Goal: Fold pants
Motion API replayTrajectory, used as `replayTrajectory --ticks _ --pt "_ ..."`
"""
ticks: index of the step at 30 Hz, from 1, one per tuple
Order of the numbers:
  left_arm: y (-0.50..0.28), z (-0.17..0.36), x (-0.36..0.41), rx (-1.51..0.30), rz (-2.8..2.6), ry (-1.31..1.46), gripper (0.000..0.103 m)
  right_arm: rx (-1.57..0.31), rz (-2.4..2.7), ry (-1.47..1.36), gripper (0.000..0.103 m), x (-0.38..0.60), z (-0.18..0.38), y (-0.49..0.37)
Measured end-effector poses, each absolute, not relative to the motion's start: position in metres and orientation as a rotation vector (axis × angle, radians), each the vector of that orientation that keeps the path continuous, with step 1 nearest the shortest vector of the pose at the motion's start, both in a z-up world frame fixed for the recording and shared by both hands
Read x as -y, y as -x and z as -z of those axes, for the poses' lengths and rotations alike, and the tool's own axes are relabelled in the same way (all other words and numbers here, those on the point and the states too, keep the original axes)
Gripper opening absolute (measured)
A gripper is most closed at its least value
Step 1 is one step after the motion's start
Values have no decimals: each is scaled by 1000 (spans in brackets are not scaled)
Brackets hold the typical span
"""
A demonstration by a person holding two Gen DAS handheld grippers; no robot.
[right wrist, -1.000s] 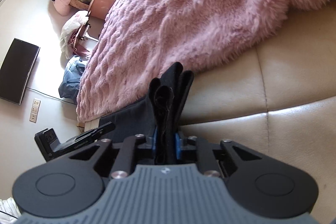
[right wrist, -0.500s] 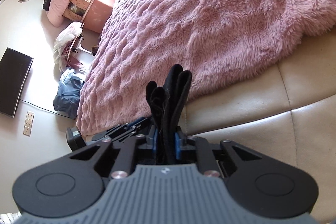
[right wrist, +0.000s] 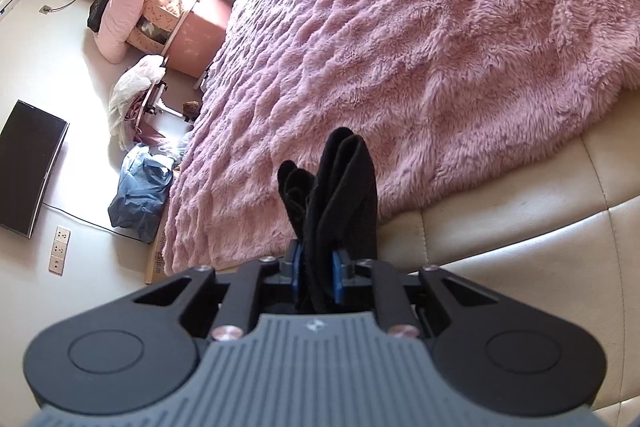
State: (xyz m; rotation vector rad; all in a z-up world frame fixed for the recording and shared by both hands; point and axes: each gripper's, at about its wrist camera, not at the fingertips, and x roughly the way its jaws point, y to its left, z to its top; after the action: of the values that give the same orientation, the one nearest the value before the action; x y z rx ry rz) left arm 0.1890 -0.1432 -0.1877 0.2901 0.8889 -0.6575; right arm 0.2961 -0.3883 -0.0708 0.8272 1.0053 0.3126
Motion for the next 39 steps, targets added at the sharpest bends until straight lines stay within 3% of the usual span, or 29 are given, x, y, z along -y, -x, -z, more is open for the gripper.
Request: replayTrajectory --ticks 6,12,18,34,36,39 --pt "-173 170 113 -892 662 -167 14 -1019 -282 -812 11 364 55 -296" --pt "-186 143 26 -842 460 -74 14 -1045 -298 -762 11 313 30 -301" --pt "-203 147 -59 -903 283 9 15 -1093 -303 -739 11 242 28 -317" --pt "-198 159 -131 -939 220 207 15 -1332 -254 -677 11 57 150 -362" --pt "-200 159 -138 -938 214 226 15 -1348 -244 -658 12 46 159 -366" --pt "-199 155 -146 -934 210 265 15 -1379 -269 -678 23 39 165 -369"
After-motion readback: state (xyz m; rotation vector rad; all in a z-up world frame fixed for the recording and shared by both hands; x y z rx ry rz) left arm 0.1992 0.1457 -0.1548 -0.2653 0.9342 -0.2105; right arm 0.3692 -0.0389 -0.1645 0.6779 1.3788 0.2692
